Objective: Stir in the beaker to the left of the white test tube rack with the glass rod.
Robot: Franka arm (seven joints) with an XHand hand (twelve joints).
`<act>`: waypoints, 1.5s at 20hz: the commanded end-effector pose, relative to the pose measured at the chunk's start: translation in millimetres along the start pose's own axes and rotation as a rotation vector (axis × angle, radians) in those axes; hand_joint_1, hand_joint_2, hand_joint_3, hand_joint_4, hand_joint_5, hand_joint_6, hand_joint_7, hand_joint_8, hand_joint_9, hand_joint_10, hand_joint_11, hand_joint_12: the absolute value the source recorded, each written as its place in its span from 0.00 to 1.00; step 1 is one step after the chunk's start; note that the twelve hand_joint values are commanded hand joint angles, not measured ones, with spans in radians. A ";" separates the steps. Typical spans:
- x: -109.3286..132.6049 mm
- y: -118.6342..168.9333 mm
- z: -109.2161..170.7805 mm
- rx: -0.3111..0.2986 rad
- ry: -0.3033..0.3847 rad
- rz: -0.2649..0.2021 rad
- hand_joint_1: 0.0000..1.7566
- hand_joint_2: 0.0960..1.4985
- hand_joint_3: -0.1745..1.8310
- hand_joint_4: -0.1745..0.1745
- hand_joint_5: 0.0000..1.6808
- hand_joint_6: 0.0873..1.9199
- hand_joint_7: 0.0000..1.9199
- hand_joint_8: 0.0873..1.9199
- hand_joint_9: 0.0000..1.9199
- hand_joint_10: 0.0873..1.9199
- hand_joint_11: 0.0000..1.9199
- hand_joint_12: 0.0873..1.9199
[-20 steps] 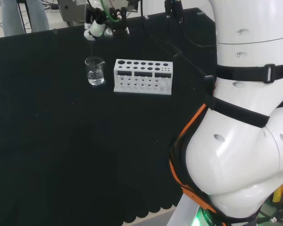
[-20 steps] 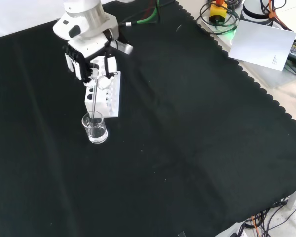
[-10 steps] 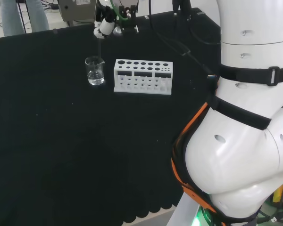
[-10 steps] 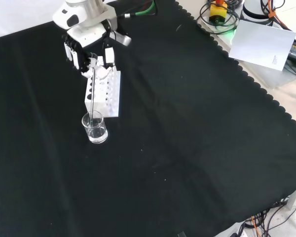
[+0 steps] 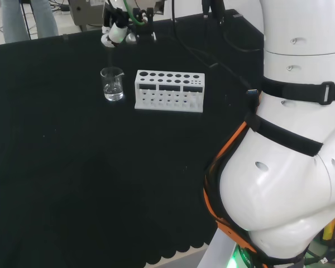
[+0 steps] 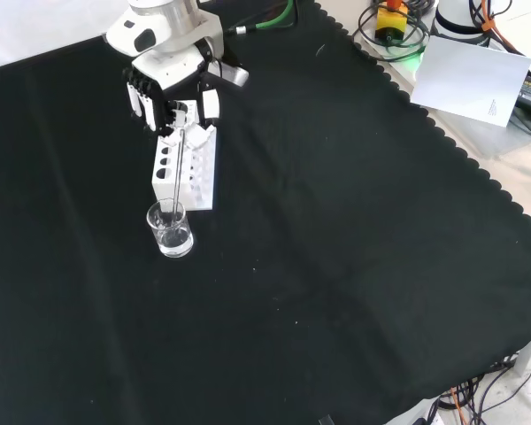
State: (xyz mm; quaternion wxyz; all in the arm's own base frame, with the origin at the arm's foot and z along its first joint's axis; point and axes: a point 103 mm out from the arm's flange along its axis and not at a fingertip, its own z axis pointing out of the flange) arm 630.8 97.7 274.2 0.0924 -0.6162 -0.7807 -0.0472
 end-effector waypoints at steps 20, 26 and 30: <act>-37.5 -8.8 -18.0 -0.030 0.008 0.066 0.70 0.25 0.57 0.00 0.83 0.28 0.89 0.41 1.00 0.28 0.72 0.33; -9.7 -6.6 -12.5 -0.019 -0.013 0.028 0.70 0.25 0.57 0.00 0.83 0.28 0.89 0.41 1.00 0.29 0.72 0.33; 2.1 7.8 -5.2 -0.006 -0.009 0.005 0.70 0.25 0.57 0.00 0.83 0.28 0.89 0.41 1.00 0.29 0.72 0.33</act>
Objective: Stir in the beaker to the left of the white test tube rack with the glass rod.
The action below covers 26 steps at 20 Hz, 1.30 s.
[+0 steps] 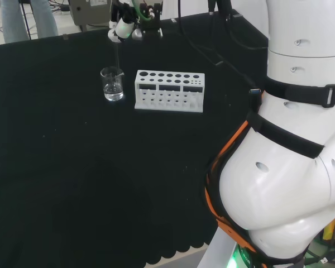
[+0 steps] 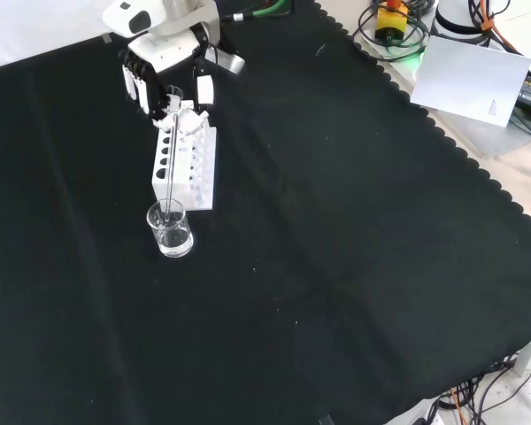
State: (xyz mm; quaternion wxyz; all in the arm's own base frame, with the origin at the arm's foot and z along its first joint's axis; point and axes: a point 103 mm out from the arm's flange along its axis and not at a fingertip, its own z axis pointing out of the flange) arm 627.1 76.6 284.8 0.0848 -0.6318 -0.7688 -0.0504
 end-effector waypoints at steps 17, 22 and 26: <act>-8.3 24.4 5.9 0.011 0.002 0.008 0.70 0.25 0.57 0.00 0.83 0.28 0.88 0.41 1.00 0.29 0.72 0.33; -13.9 4.2 -4.6 0.001 -0.011 0.031 0.70 0.25 0.57 0.00 0.83 0.28 0.88 0.41 1.00 0.29 0.72 0.33; -5.0 -3.6 -6.0 0.006 -0.023 0.027 0.70 0.25 0.57 0.00 0.83 0.28 0.88 0.41 1.00 0.29 0.72 0.33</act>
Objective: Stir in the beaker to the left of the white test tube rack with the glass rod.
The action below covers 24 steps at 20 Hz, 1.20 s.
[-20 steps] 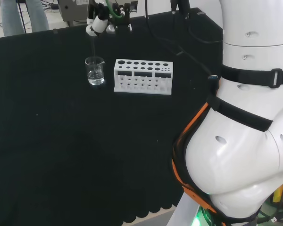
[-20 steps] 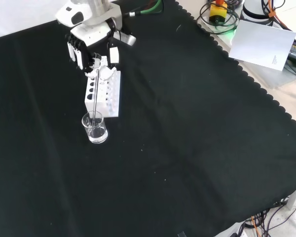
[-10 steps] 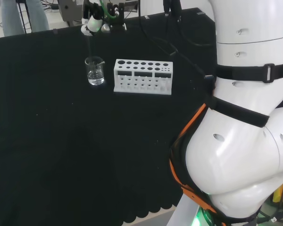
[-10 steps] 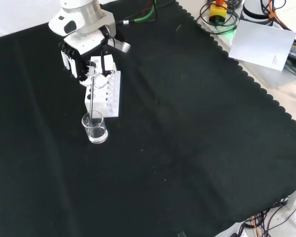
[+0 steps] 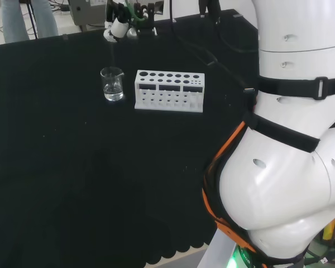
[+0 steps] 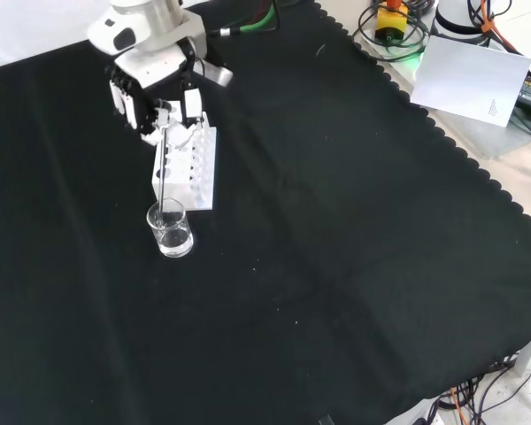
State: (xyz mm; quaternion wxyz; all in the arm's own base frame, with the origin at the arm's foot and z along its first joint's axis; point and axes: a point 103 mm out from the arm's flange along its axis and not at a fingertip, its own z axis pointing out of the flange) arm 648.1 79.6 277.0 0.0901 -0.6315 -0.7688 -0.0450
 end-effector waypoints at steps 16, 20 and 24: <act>57.7 -2.4 8.5 0.018 -0.001 -0.067 0.70 0.25 0.57 0.00 0.83 0.28 0.88 0.41 1.00 0.29 0.72 0.33; 42.6 6.2 6.2 0.016 0.006 -0.055 0.70 0.25 0.57 0.00 0.83 0.28 0.88 0.41 1.00 0.29 0.72 0.33; 23.0 5.3 2.1 0.008 0.011 -0.026 0.70 0.25 0.57 0.00 0.83 0.28 0.88 0.41 1.00 0.29 0.72 0.33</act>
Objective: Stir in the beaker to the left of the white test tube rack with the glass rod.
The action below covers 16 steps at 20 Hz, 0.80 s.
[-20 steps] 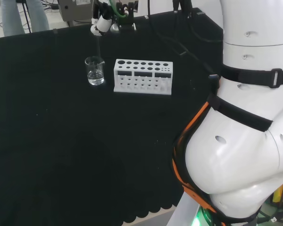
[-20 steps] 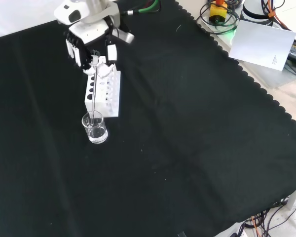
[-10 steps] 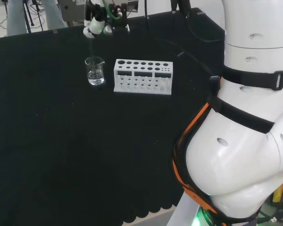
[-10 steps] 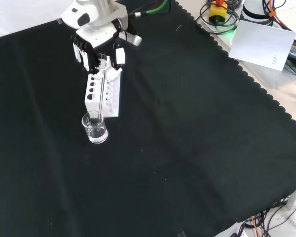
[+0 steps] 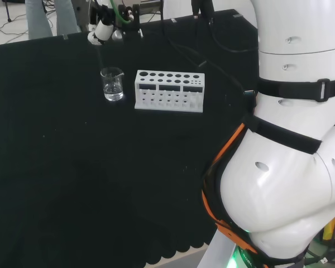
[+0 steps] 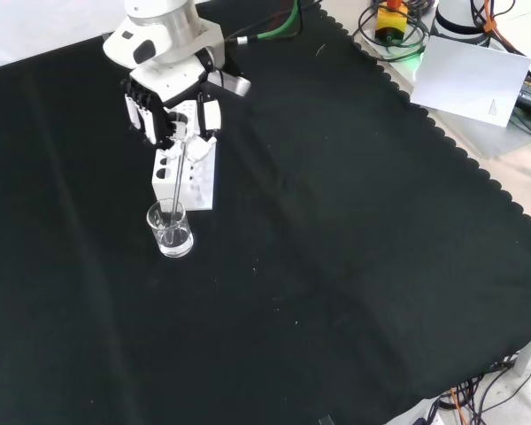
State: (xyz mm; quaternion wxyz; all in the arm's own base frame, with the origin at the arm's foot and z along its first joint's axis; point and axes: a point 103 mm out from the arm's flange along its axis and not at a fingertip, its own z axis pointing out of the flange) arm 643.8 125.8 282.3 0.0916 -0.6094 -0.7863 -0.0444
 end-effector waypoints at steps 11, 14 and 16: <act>-39.9 -20.3 -16.6 -0.022 -0.010 0.042 0.70 0.25 0.57 0.00 0.83 0.28 0.88 0.41 1.00 0.29 0.72 0.33; -40.7 -22.7 -17.9 -0.027 -0.014 0.041 0.70 0.25 0.57 0.00 0.83 0.28 0.88 0.41 1.00 0.29 0.72 0.33; -41.1 -24.1 -18.7 -0.029 -0.013 0.039 0.70 0.25 0.57 0.00 0.83 0.28 0.88 0.41 1.00 0.29 0.72 0.33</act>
